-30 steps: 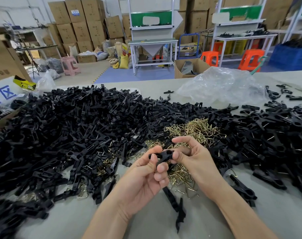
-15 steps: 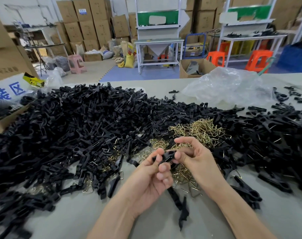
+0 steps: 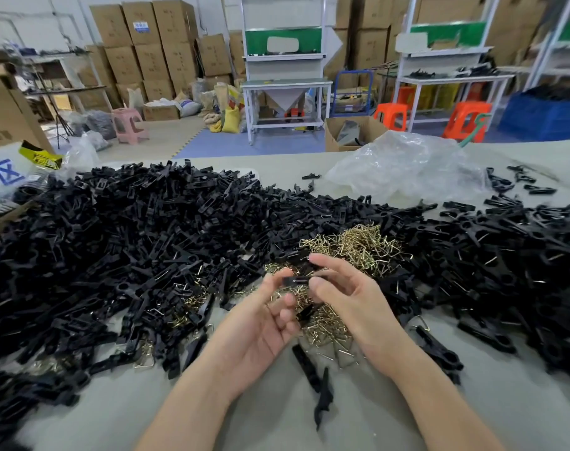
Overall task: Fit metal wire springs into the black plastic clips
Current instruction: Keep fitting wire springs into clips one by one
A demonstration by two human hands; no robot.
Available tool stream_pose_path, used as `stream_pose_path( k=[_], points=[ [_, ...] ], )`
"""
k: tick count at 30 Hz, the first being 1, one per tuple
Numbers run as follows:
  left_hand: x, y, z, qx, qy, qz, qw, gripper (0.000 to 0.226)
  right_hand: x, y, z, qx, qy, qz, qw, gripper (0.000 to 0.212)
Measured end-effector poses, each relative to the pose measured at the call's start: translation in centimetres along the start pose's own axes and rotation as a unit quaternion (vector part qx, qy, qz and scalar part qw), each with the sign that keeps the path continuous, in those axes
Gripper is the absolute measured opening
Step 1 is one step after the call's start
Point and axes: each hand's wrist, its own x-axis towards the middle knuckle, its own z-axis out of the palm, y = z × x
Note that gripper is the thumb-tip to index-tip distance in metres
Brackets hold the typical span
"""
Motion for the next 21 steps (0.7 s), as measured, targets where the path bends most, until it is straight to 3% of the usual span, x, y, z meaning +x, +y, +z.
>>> stream_pose_path(
  k=[3,5,7,9,10,12,16,17,19,21],
  points=[
    [-0.1,0.1,-0.3,0.023,0.026,0.0,0.999,0.037,0.1,-0.9,-1.3,0.191,0.084,0.026,0.978,0.036],
    [-0.1,0.1,-0.4,0.026,0.029,-0.002,0.999,0.037,0.7,-3.1,-3.8,0.372,0.141,0.01,0.917,0.048],
    [-0.2,0.0,-0.4,0.035,0.031,-0.001,0.999,0.035,1.8,-6.8,-7.3,0.522,0.178,-0.067,0.832,0.065],
    [0.0,-0.1,-0.5,0.044,0.034,0.001,0.998,0.032,2.9,-10.6,-10.3,0.591,0.183,-0.132,0.775,0.079],
    [0.1,-0.2,-0.5,0.044,0.036,0.001,0.998,0.032,3.3,-11.9,-10.9,0.585,0.179,-0.14,0.779,0.08],
    [0.2,-0.1,-0.5,0.047,0.042,0.013,0.998,0.033,3.6,-12.6,-10.6,0.528,0.151,-0.12,0.827,0.073],
    [0.6,-0.5,-0.7,0.137,0.103,0.138,0.975,0.02,2.7,-8.1,-5.5,0.338,0.106,-0.041,0.934,0.035],
    [0.6,-0.6,-1.0,0.229,0.139,0.187,0.945,0.019,2.4,-6.5,-3.9,0.277,0.101,-0.025,0.955,0.028],
    [0.7,-0.5,-2.0,0.452,0.207,0.268,0.825,0.02,1.8,-3.3,-1.0,0.095,0.085,-0.006,0.992,0.026],
    [0.9,-0.2,-2.7,0.553,0.244,0.299,0.738,0.023,1.3,-0.5,1.0,-0.141,0.049,-0.036,0.988,0.029]
  ],
)
